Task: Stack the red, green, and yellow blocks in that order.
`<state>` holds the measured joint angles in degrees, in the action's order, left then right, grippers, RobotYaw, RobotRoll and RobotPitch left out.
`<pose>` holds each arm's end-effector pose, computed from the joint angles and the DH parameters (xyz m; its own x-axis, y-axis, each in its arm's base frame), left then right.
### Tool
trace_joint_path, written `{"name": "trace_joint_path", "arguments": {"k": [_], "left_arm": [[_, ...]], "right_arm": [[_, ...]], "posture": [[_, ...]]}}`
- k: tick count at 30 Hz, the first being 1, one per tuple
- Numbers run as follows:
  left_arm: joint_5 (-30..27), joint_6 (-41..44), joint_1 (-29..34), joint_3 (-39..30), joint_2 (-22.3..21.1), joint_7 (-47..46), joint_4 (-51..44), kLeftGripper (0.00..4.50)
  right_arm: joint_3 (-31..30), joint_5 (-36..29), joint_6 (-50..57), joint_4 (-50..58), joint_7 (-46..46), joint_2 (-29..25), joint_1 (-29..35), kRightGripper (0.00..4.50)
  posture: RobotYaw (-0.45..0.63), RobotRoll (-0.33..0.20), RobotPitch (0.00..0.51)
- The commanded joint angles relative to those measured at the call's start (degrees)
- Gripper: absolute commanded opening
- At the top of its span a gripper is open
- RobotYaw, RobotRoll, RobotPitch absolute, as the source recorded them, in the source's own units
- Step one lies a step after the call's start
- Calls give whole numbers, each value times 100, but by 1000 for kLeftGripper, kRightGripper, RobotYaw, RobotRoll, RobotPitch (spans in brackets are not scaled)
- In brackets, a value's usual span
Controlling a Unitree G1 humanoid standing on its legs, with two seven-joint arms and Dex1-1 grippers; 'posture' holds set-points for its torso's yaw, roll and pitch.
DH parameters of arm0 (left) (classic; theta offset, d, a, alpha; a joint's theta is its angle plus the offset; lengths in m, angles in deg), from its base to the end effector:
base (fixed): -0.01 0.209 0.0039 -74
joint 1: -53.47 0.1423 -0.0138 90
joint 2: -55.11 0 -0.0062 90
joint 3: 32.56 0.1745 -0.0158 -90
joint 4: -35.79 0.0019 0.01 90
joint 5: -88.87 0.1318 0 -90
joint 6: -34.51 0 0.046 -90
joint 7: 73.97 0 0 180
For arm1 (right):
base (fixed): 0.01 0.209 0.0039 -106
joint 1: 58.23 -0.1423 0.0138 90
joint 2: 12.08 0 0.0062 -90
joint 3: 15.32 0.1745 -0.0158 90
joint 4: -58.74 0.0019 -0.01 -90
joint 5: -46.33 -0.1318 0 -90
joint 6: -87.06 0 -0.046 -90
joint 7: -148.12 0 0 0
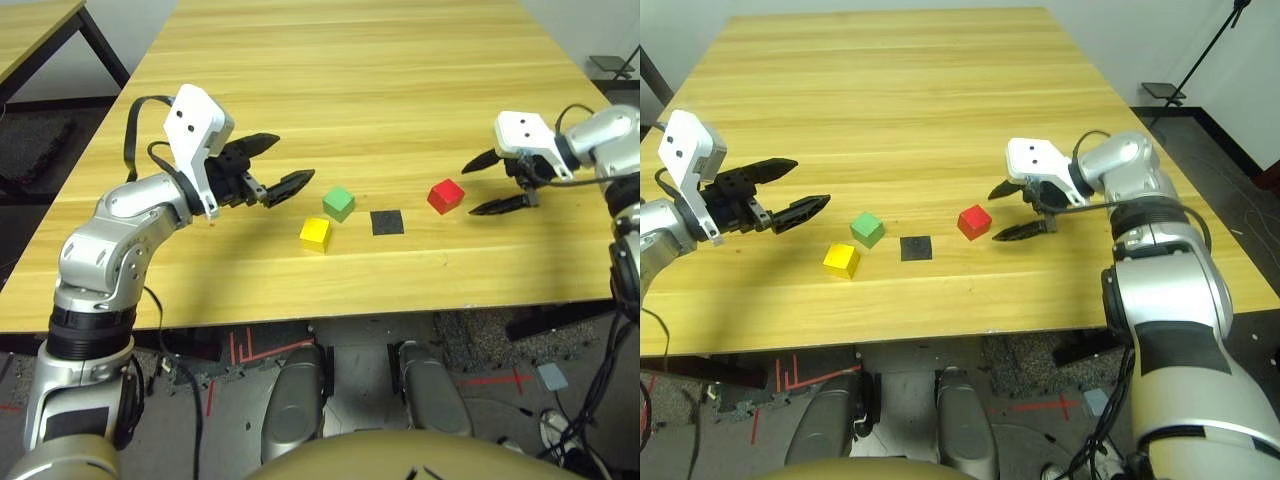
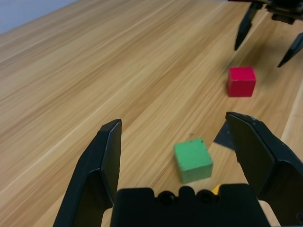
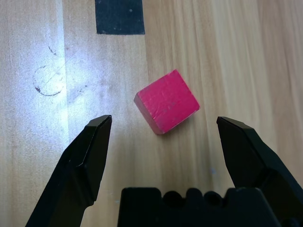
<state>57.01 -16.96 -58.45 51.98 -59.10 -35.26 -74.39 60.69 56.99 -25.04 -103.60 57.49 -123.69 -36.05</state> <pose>0.2303 0.2228 0.2048 0.6909 -0.7139 -0.1137 0.7203 0.6664 0.1927 0.3402 -0.2608 0.2230 0.2152 0.6496 -0.7292 -0.9621 0.0131 -0.2723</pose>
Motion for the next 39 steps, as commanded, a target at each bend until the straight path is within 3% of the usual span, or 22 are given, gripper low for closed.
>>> {"name": "trace_joint_path", "arguments": {"k": [1, 8, 24, 27, 31, 39], "left_arm": [[43, 57, 139, 32, -12, 12, -99, 4486], [107, 49, 260, 25, -172, 183, -94, 4486], [-78, 483, 804, -217, 19, -387, -888, 4486], [-92, 522, 879, -246, 64, -484, -977, 4500], [-85, 539, 968, -263, 143, -592, -1063, 4500], [-48, 524, 906, -236, 226, -698, -1046, 4500]], "right_arm": [[-78, 213, -192, -150, -25, 13, -30, 4500], [-232, 555, -349, -257, -216, 210, -104, 4500], [-548, 1218, -599, -446, -820, 662, -275, 4500], [-559, 1228, -613, -463, -806, 716, -292, 4168], [-559, 1240, -616, -468, -798, 764, -310, 2974], [-433, 1081, -671, -415, -594, 774, -474, 2954]], "posture": [[338, -113, 79], [351, -108, 86], [459, -122, 111], [467, -129, 117], [475, -137, 115], [475, -157, 108]]}}
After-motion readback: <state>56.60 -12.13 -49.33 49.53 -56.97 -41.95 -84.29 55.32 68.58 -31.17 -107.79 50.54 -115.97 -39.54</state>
